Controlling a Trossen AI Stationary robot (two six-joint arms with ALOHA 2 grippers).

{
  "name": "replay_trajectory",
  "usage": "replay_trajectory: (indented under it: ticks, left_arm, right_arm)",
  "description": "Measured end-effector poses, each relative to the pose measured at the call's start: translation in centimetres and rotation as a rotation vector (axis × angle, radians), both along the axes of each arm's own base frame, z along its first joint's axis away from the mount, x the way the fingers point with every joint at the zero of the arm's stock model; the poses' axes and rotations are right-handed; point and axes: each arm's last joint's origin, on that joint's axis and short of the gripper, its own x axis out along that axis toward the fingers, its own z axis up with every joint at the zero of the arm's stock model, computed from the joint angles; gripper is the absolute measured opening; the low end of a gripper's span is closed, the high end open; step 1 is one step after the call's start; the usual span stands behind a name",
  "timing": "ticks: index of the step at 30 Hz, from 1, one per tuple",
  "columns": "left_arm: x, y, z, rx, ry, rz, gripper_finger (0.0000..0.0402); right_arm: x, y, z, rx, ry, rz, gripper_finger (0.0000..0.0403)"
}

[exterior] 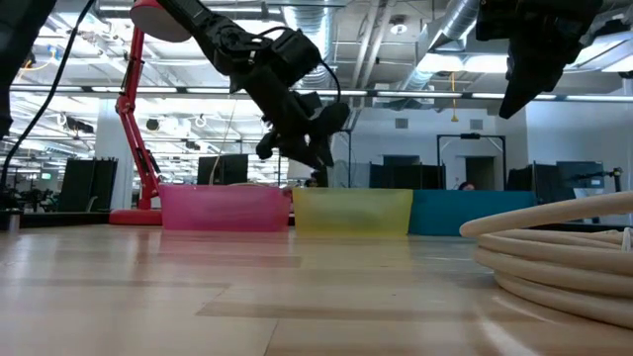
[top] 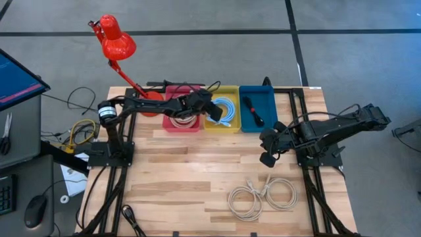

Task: Pick & Place USB Port
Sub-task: Put the right brown charger cable into the red bin

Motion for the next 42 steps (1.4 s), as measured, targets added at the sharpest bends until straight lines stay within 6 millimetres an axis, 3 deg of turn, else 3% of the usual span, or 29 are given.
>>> replay_trajectory:
  ticks: [6,12,15,20,29,33,42]
  left_arm:
    - [-0.3,-1.4,2.6,-0.035,-0.087,-0.111,0.0088]
    - [-1.1,-4.5,6.7,0.057,-0.153,-0.236,0.0031]
    - [-1.6,-6.3,8.5,0.091,-0.188,-0.292,0.0006]
    - [-2.4,-9.0,10.5,0.111,-0.241,-0.347,0.0007]
    - [-3.1,-12.0,10.3,0.119,-0.158,-0.364,0.0005]
    - [-3.1,-12.7,10.1,0.112,-0.143,-0.384,0.0005]
    - [-3.1,-13.0,10.1,0.112,-0.144,-0.391,0.0005]
  right_arm:
    - [0.0,0.0,0.0,-0.001,0.001,0.002,0.0001]
    - [0.0,0.1,0.0,0.023,0.011,0.013,0.0001]
    - [-0.2,0.3,-0.1,0.107,0.044,0.053,0.0001]
    - [-0.9,1.0,-0.4,0.292,0.152,0.141,0.0001]
    - [-3.5,2.2,-0.9,0.419,0.43,0.22,0.0001]
    - [-3.9,2.8,-0.8,0.472,0.468,0.209,0.0008]
    - [-3.8,4.2,-0.8,0.438,0.397,0.187,0.0103]
